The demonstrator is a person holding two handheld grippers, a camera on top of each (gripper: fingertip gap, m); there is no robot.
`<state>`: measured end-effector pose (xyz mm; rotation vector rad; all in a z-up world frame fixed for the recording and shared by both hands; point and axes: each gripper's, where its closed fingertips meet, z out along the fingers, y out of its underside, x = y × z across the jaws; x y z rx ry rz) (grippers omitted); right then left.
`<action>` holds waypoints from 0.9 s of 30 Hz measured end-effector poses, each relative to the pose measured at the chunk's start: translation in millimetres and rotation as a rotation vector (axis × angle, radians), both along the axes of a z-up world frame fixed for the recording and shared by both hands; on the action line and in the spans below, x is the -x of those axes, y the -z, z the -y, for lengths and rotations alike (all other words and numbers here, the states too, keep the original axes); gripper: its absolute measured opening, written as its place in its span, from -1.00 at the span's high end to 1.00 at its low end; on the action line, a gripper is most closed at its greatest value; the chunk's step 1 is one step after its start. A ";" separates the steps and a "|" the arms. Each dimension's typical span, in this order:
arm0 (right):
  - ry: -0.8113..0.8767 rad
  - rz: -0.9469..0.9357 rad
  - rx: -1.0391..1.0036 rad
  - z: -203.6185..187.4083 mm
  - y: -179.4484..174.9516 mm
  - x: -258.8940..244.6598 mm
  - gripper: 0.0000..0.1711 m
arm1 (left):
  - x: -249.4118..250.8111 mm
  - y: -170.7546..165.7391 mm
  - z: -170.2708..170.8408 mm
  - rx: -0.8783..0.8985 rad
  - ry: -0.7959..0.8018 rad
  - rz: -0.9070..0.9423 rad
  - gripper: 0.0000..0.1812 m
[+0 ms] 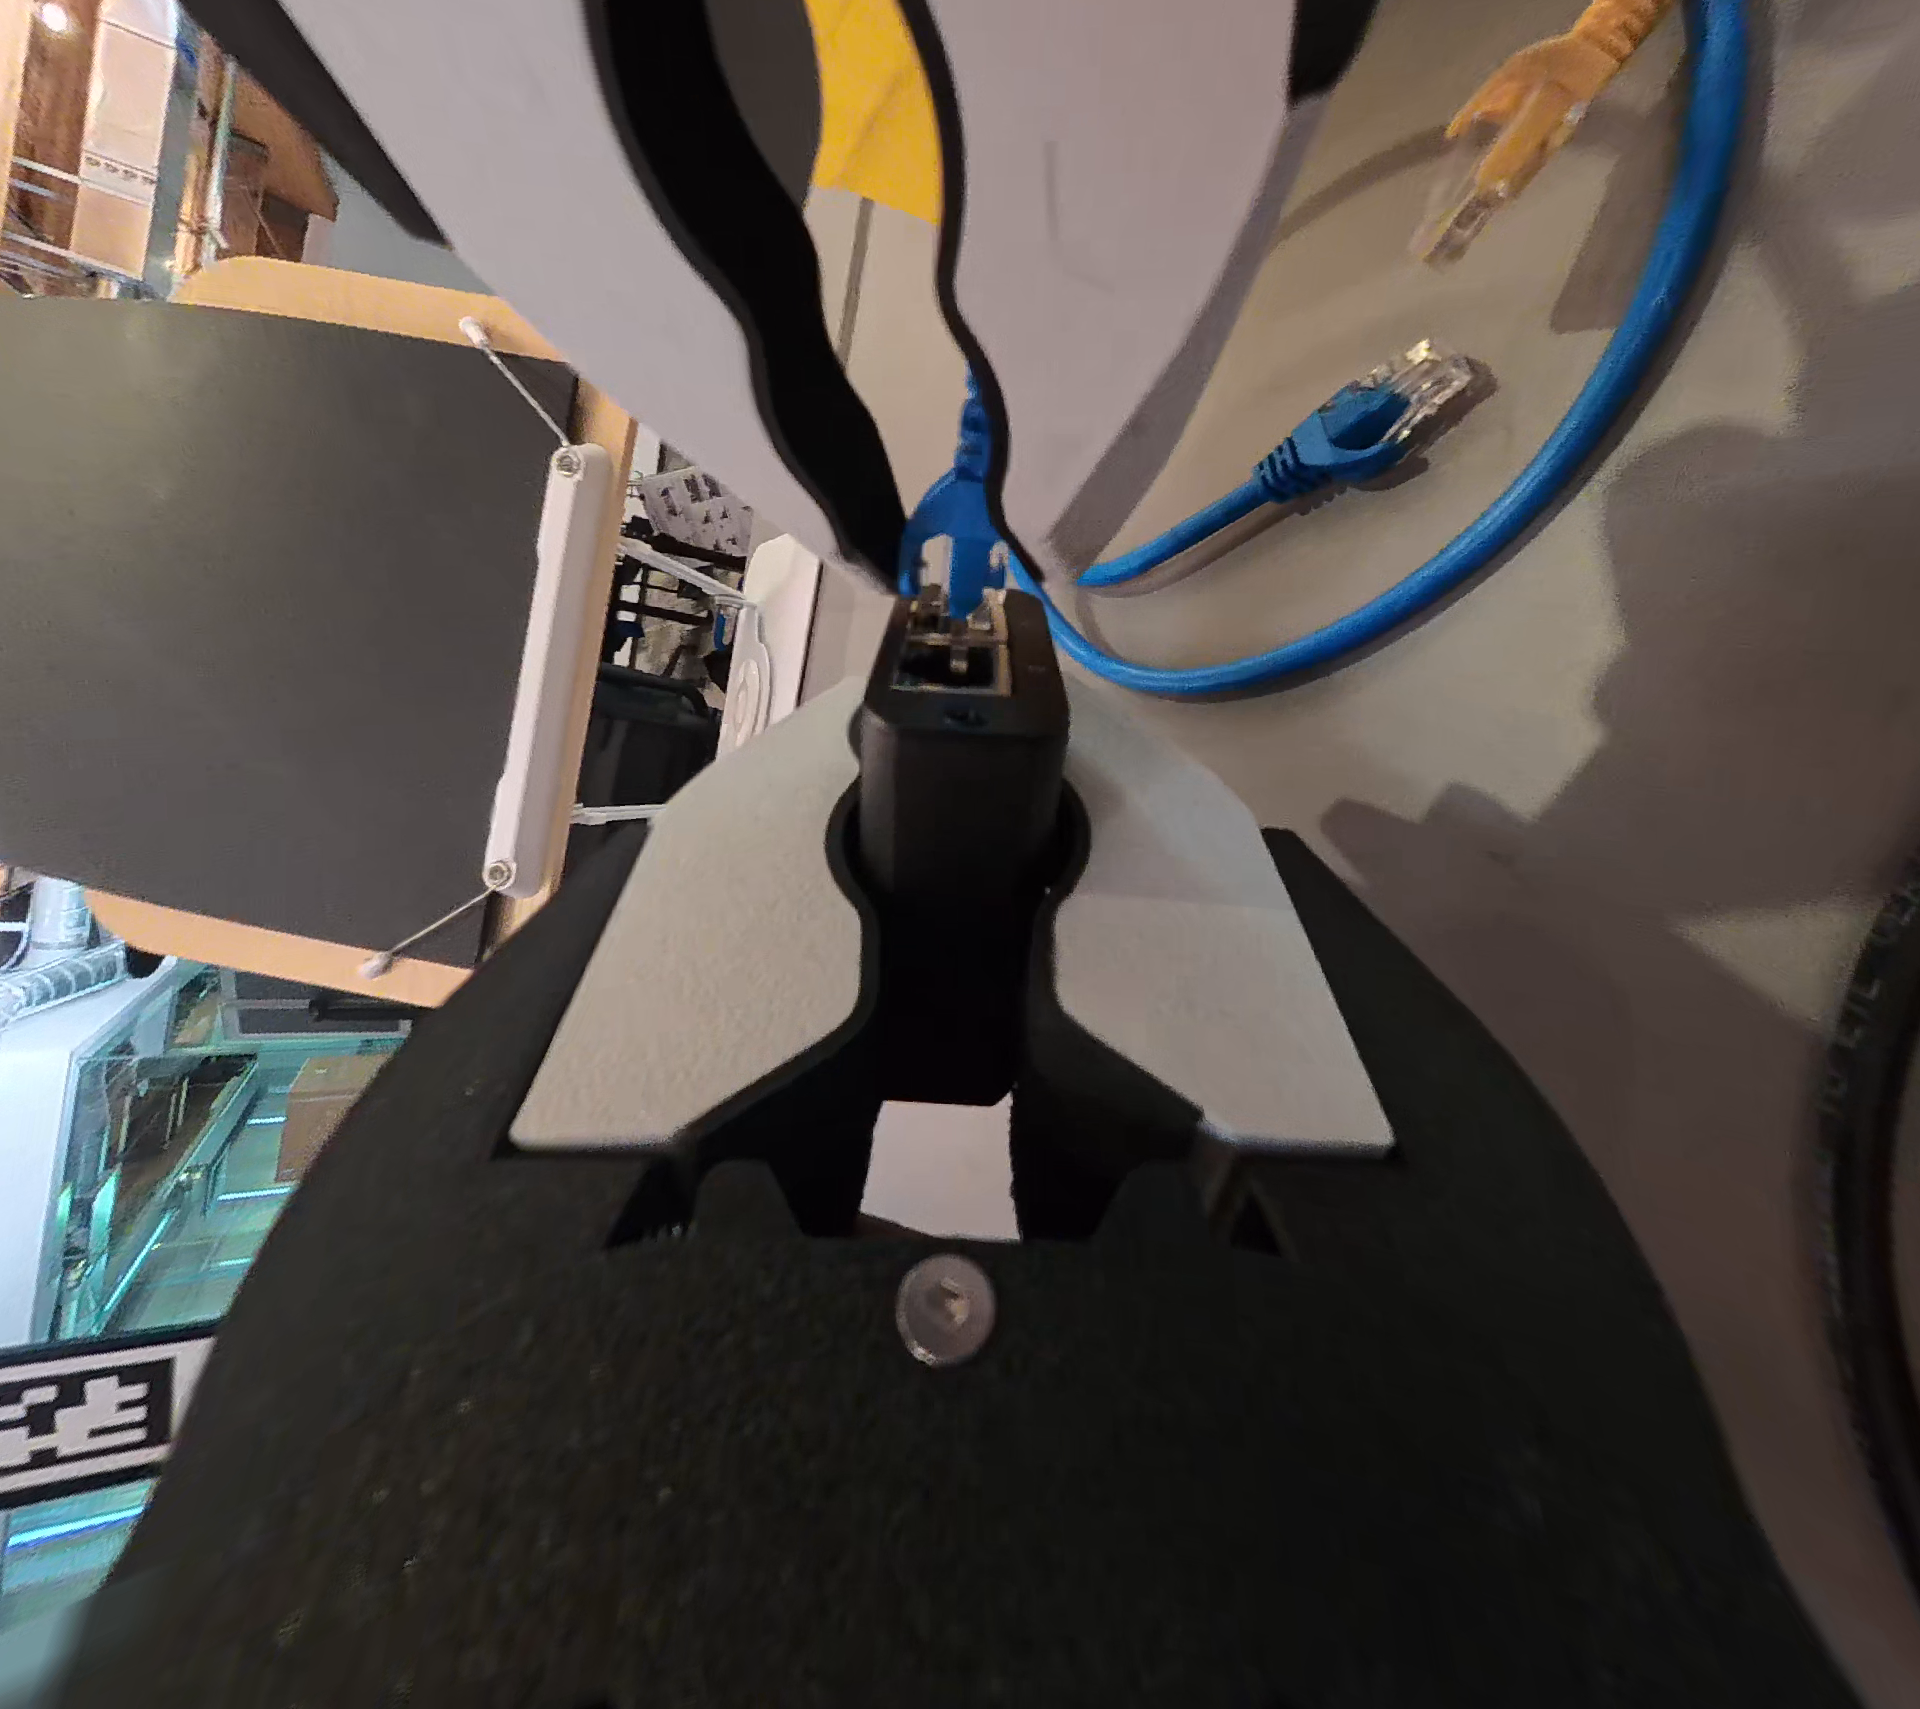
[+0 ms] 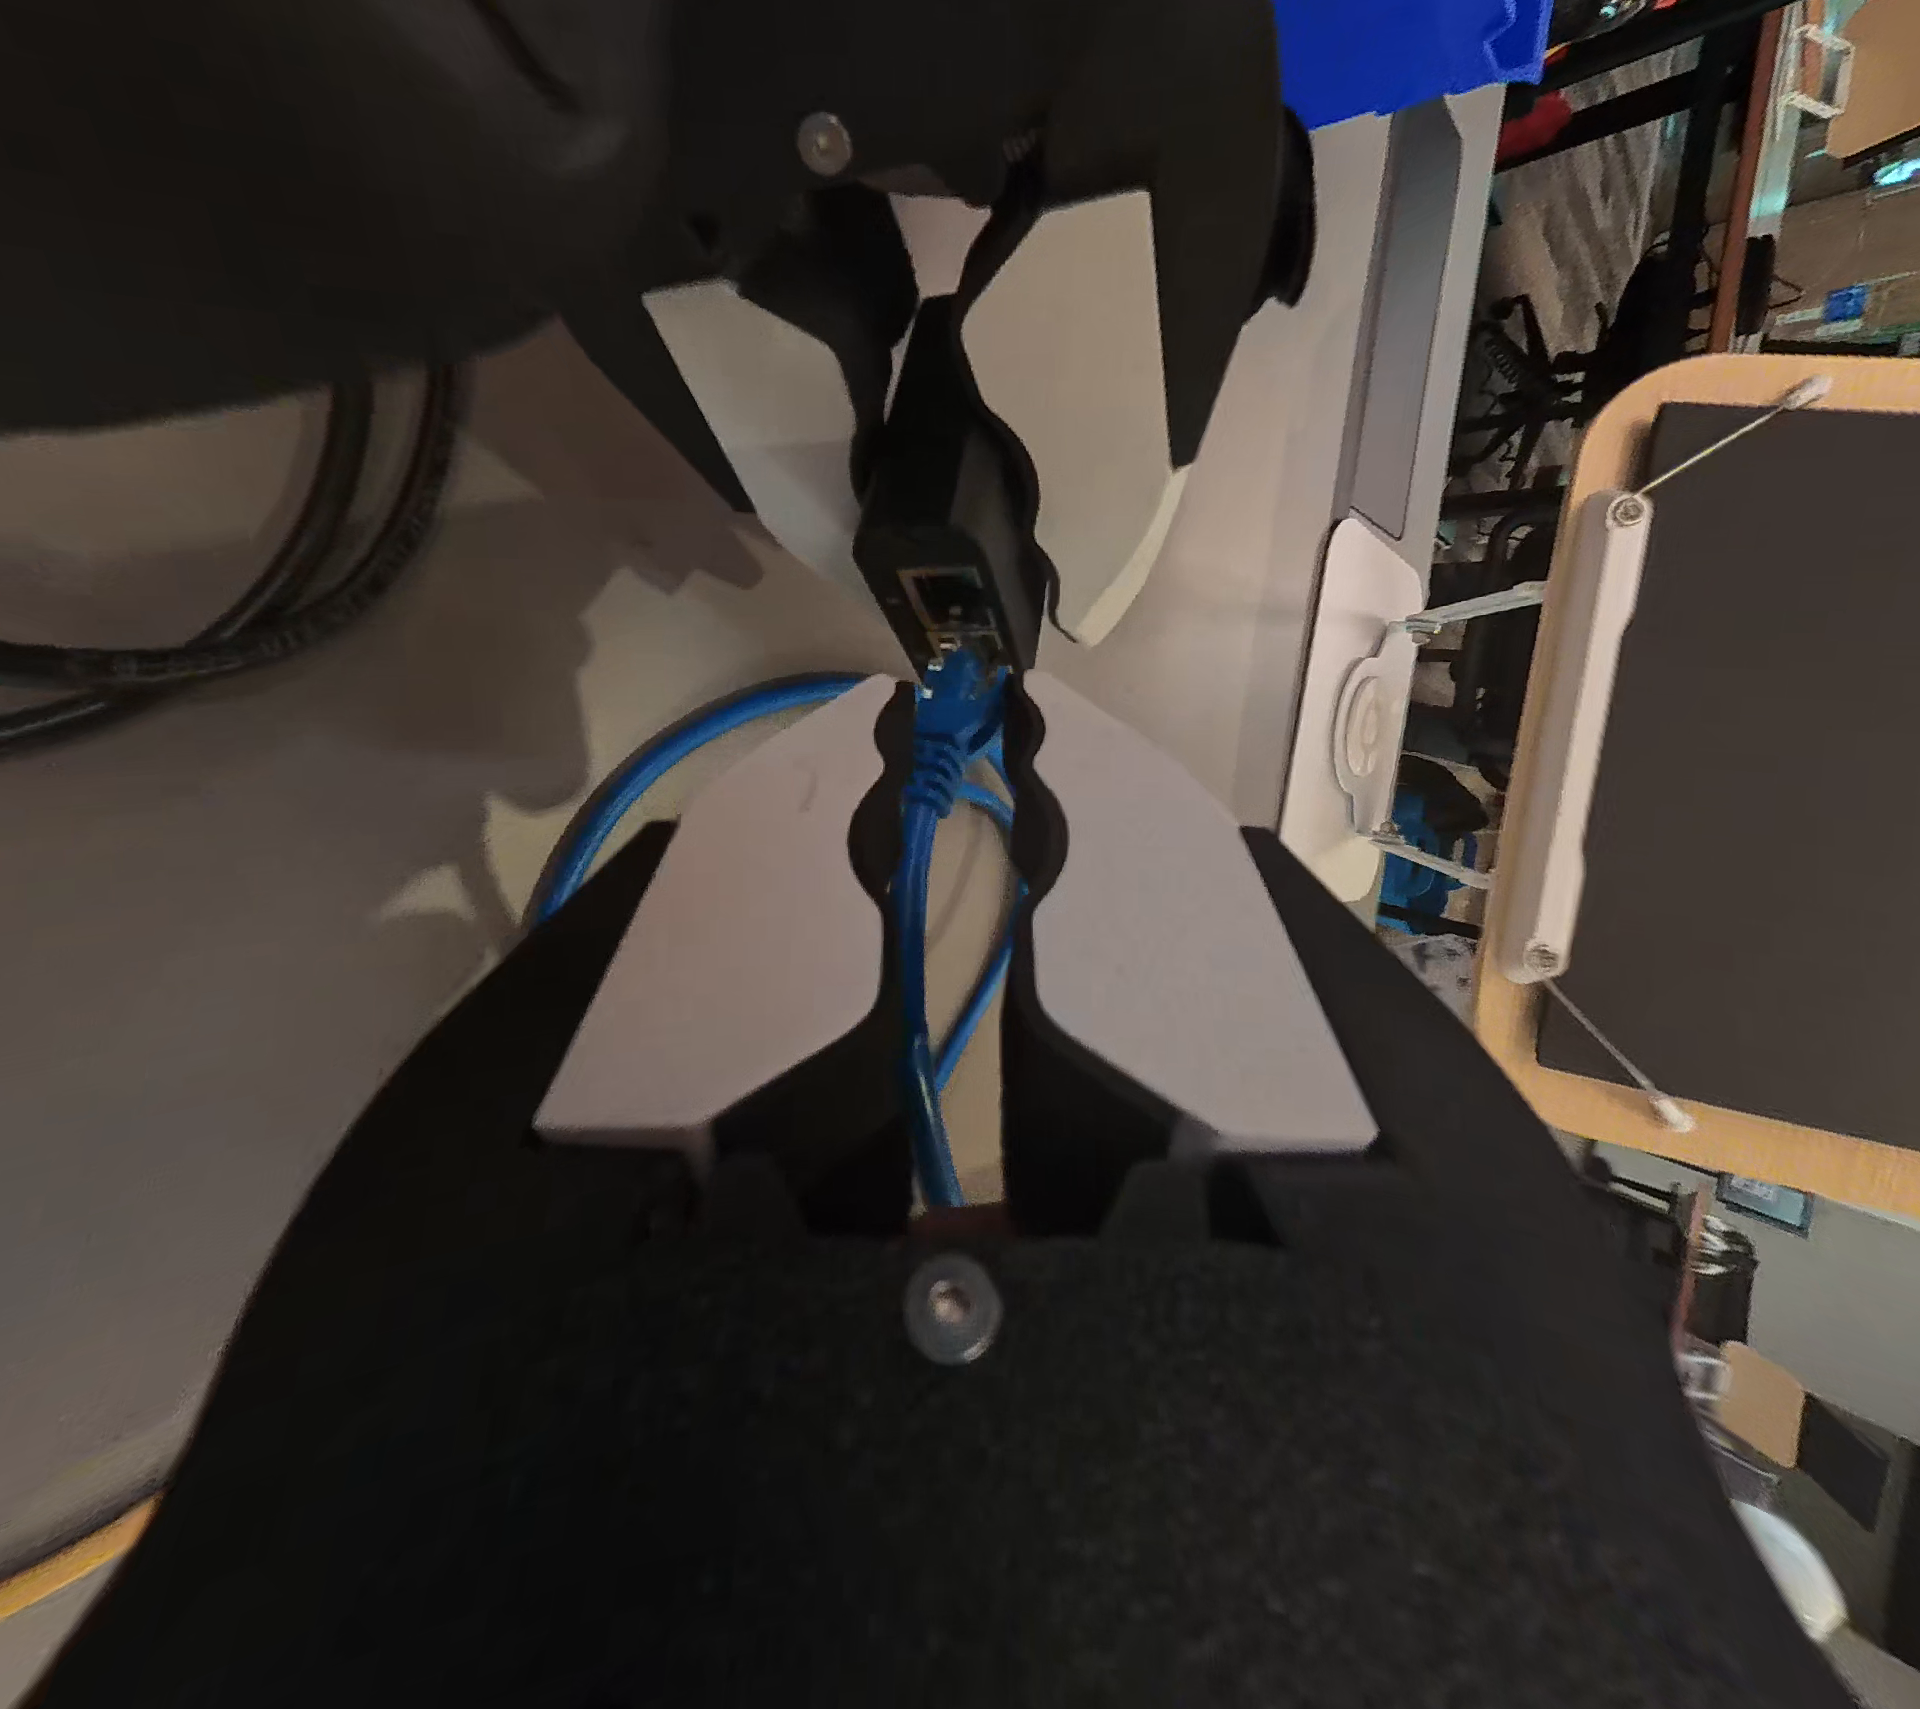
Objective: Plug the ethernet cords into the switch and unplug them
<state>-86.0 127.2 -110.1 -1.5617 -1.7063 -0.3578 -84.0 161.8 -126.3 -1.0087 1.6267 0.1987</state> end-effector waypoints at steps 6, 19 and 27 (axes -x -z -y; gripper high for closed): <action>-0.007 0.045 -0.028 1.7 2.8 -3.1 0.84 | -1.7 -1.0 -0.4 -0.022 -0.027 0.001 0.70; 0.357 -0.519 0.390 14.1 -13.9 -5.2 0.72 | -2.8 -10.2 0.8 -0.224 -0.008 -0.003 0.72; 0.432 -0.656 0.521 10.8 -3.3 -4.2 0.82 | -4.3 -15.2 3.3 -0.302 -0.005 -0.006 0.72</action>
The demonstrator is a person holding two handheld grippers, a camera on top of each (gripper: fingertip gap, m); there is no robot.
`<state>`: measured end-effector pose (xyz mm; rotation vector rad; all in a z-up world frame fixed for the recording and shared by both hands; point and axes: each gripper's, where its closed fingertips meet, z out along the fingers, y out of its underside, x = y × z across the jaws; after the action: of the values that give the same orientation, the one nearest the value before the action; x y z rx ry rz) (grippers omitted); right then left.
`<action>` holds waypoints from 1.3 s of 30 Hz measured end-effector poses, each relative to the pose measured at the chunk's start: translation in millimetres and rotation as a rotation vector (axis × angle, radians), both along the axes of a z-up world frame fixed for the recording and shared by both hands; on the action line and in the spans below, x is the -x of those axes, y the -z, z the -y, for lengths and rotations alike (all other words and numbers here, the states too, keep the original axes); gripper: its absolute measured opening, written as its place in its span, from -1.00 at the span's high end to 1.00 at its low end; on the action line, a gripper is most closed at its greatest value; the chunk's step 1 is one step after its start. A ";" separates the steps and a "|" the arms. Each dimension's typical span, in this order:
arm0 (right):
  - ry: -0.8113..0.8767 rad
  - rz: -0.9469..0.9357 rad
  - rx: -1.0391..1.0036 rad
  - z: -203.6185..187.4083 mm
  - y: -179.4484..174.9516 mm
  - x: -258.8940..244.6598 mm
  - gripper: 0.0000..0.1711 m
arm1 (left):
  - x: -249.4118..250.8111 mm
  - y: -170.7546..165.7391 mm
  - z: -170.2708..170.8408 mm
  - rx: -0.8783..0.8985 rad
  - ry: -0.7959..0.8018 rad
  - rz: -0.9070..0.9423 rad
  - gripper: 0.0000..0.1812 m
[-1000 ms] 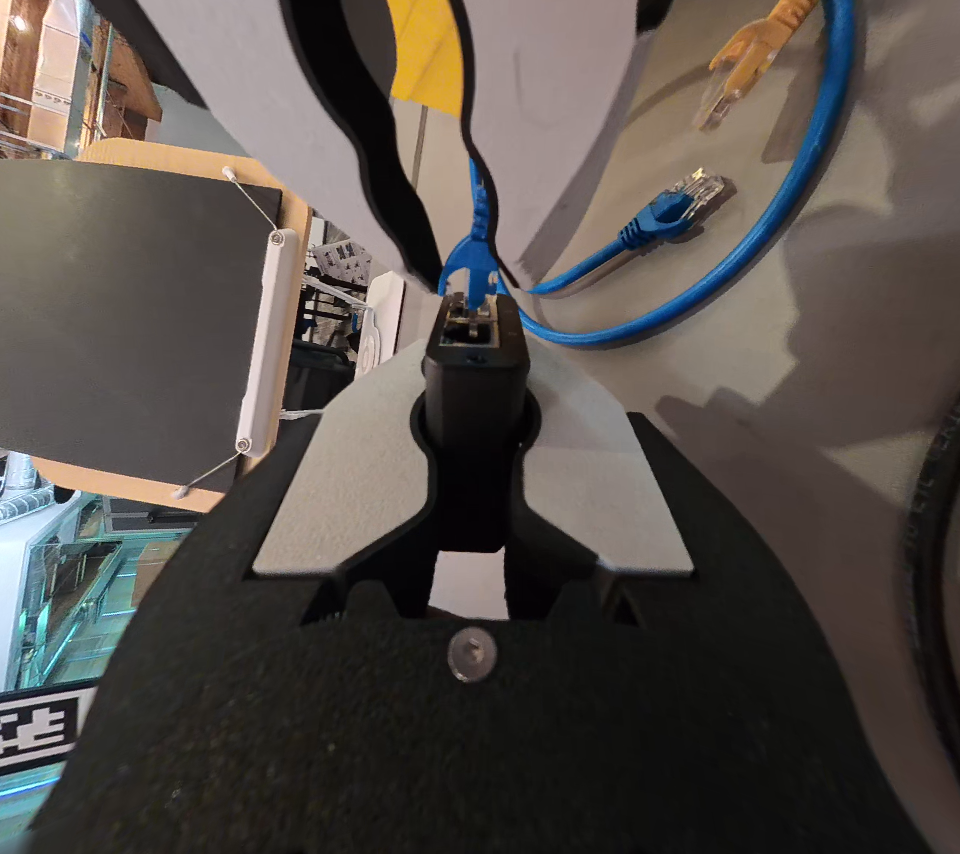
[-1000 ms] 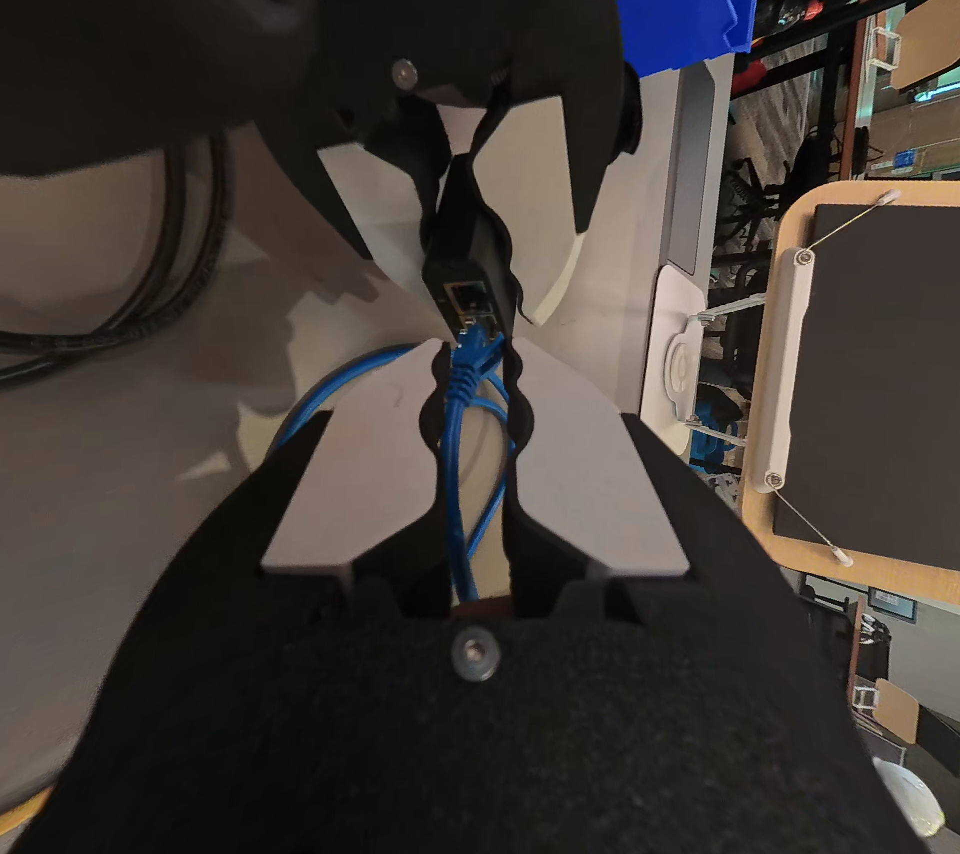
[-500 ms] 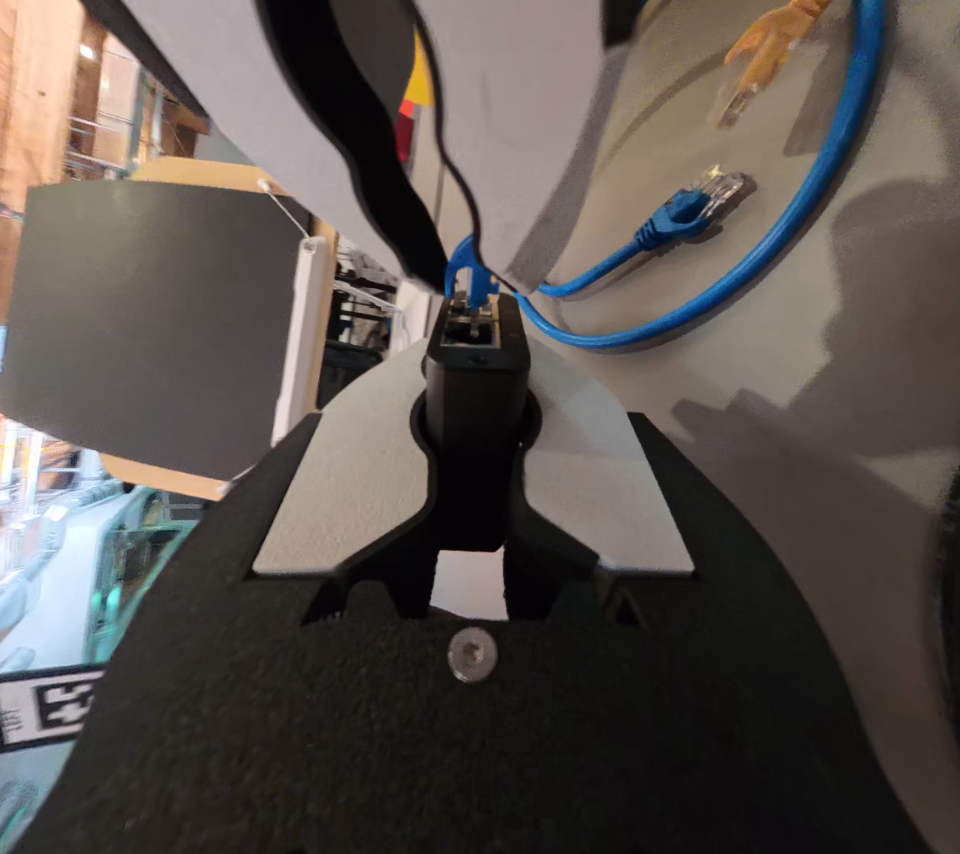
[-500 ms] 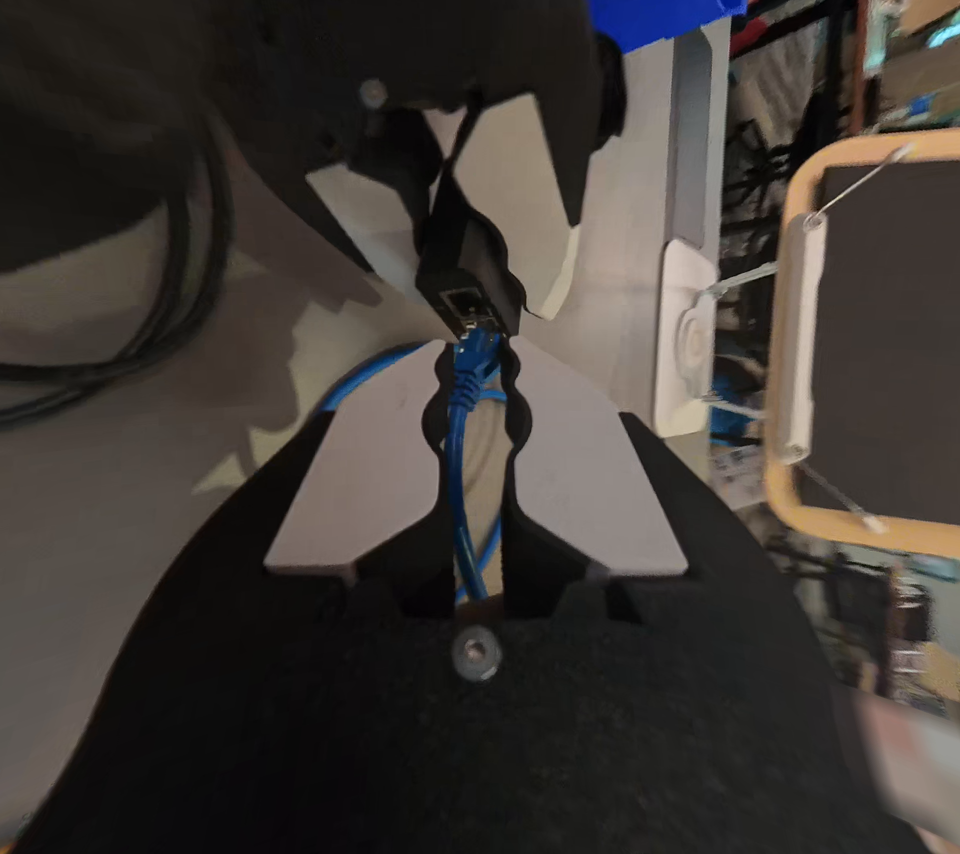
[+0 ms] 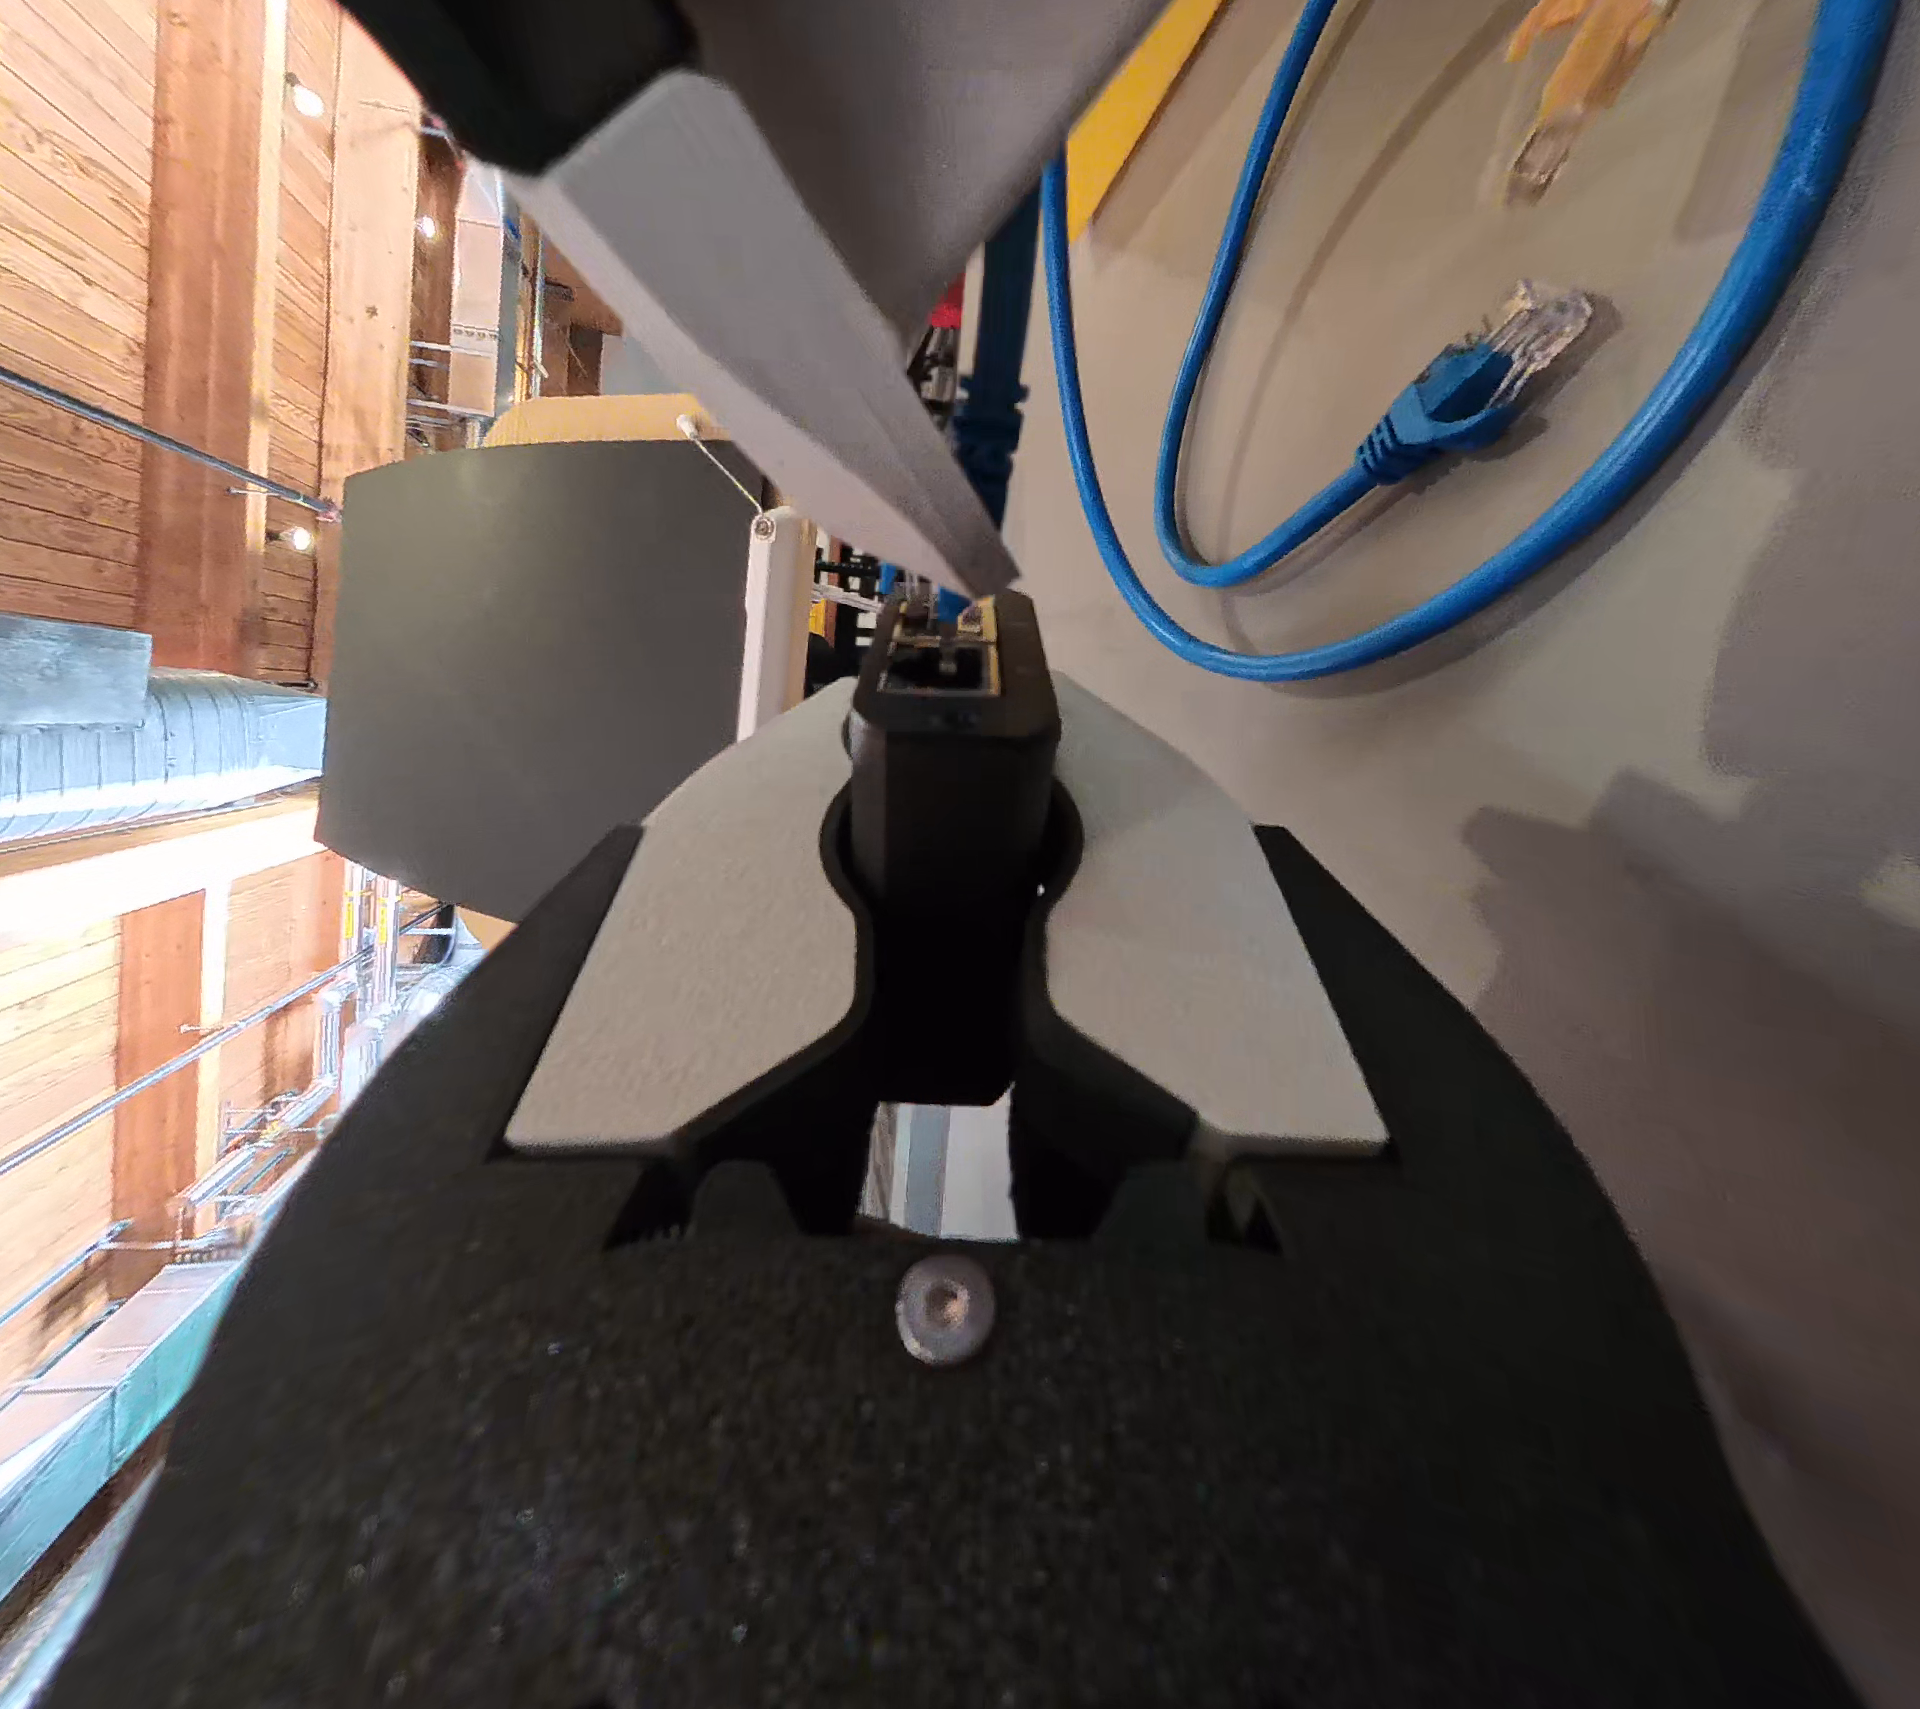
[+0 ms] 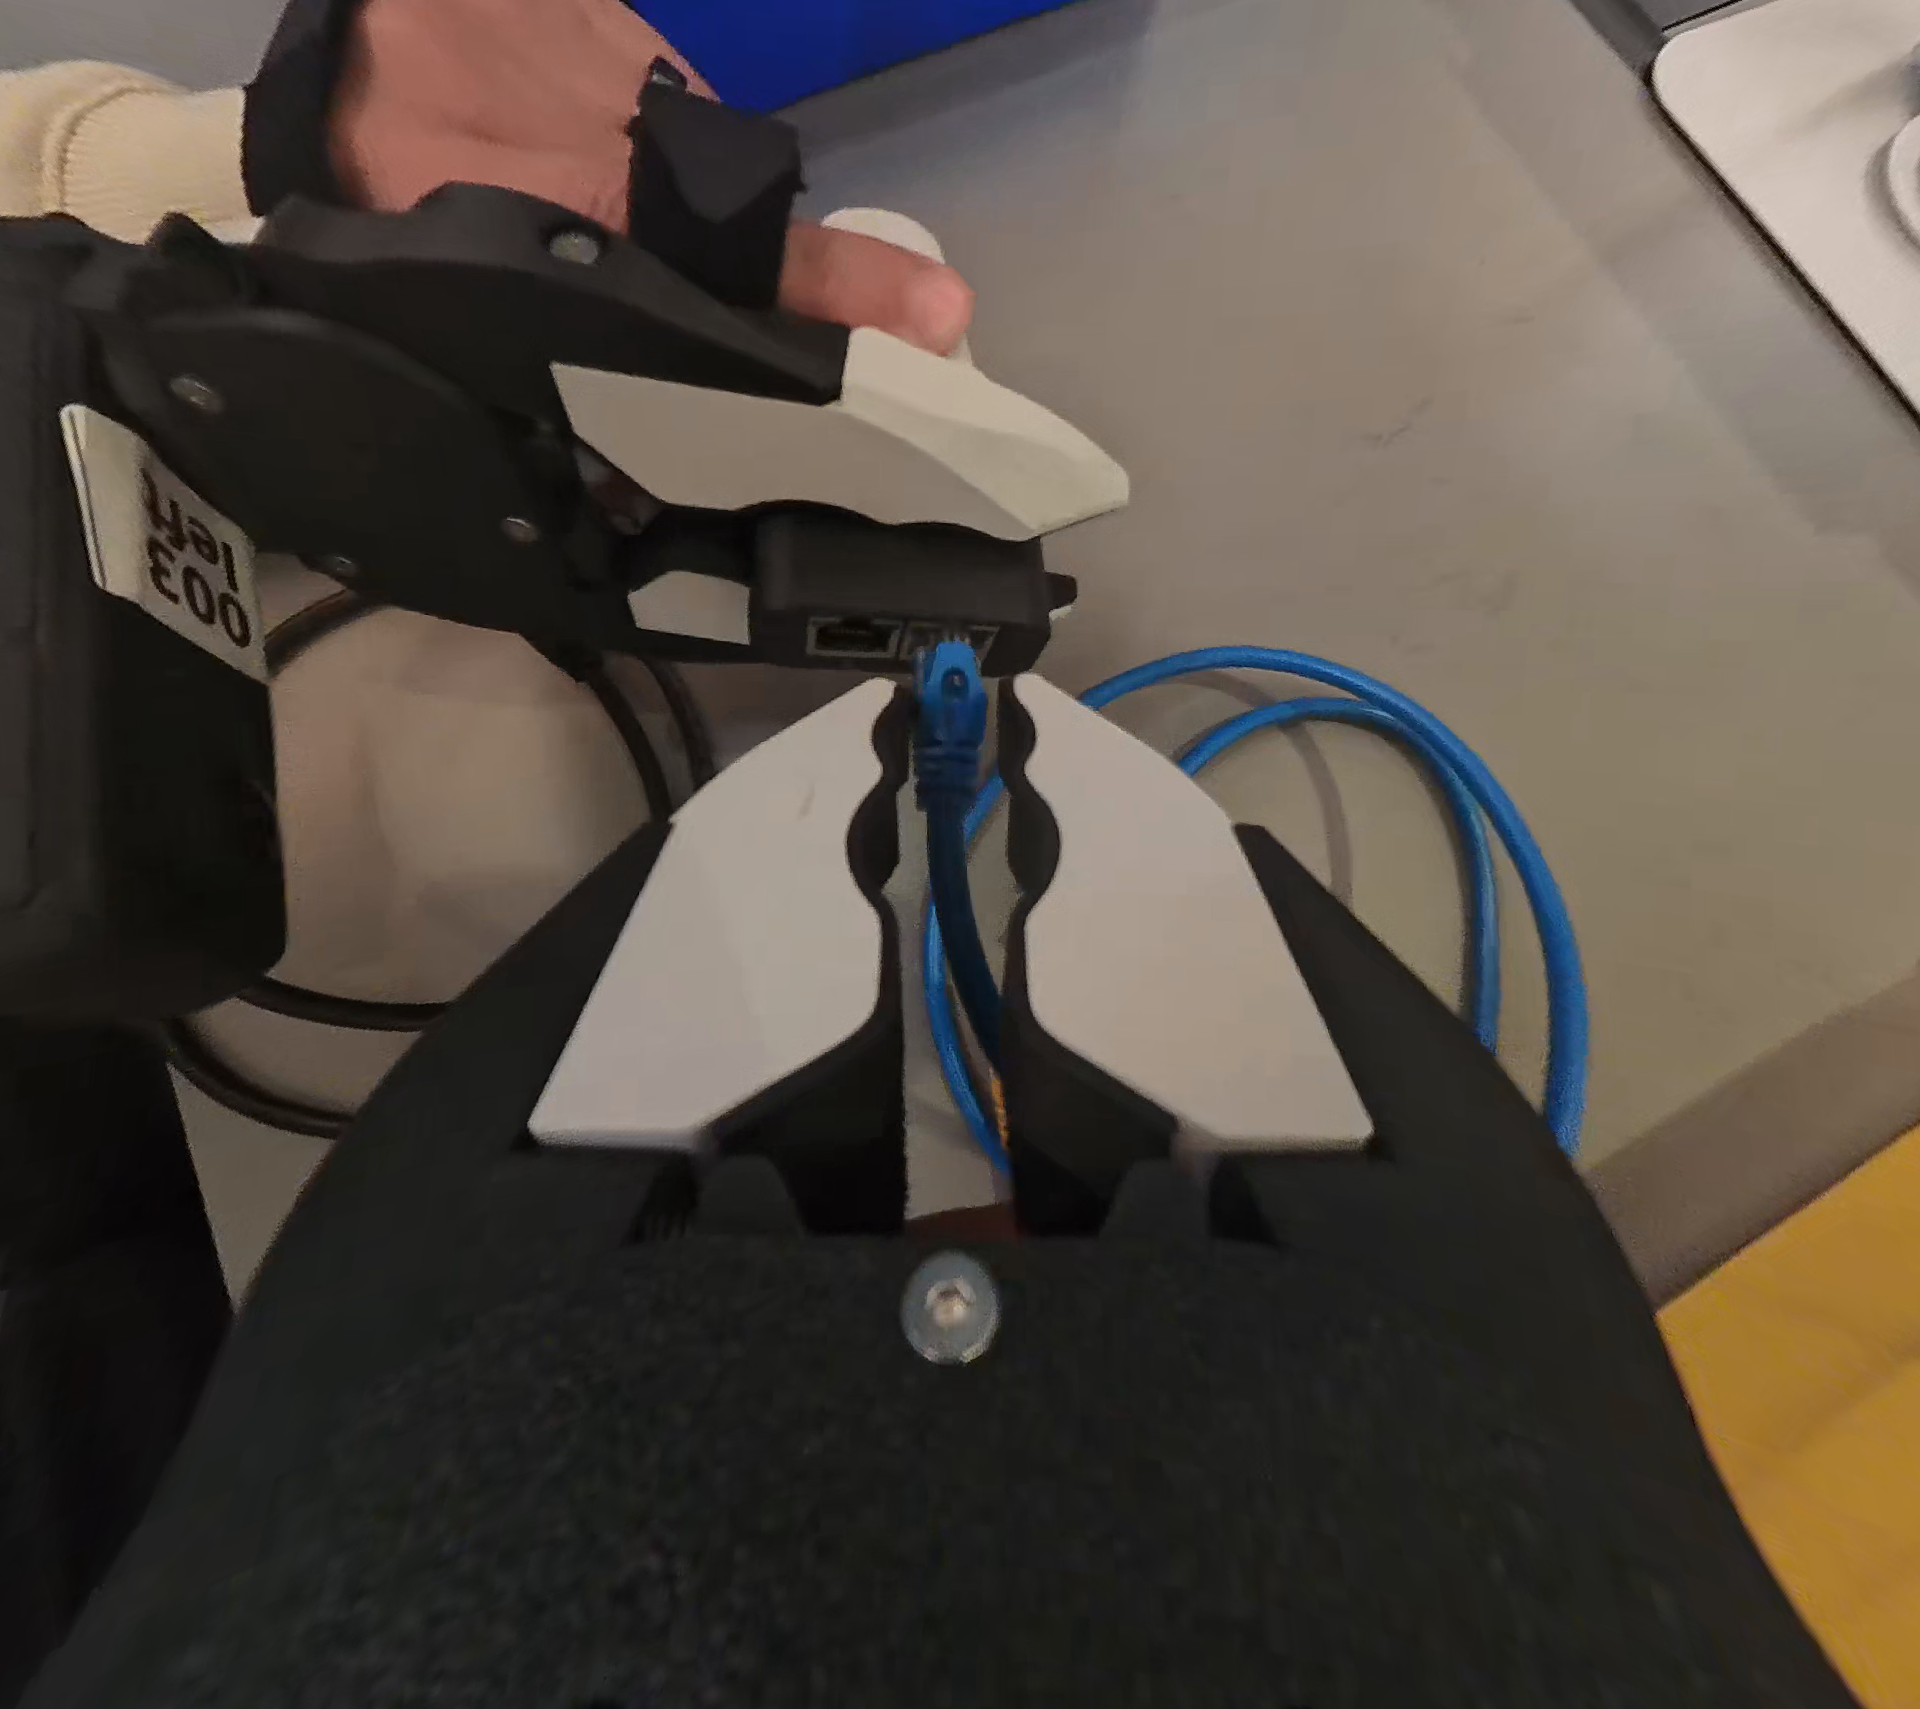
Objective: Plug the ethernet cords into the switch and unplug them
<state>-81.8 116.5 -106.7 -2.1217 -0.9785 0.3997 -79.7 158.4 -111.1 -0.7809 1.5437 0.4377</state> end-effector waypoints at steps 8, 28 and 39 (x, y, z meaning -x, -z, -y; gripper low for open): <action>0.016 -0.059 0.007 1.0 5.7 2.8 0.85 | 1.0 7.6 -4.3 0.049 -0.017 -0.034 0.71; -0.005 0.065 0.062 47.4 55.4 -27.1 0.55 | -3.4 -21.9 -5.4 0.118 -0.081 0.156 0.72; 0.081 -0.507 0.082 53.4 -0.8 -21.7 0.29 | -7.9 -26.1 18.0 0.292 0.116 0.236 0.72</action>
<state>-60.1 63.1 -106.0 -1.9763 -0.5884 0.8952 -71.7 140.5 -85.0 -0.9263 1.4374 0.0307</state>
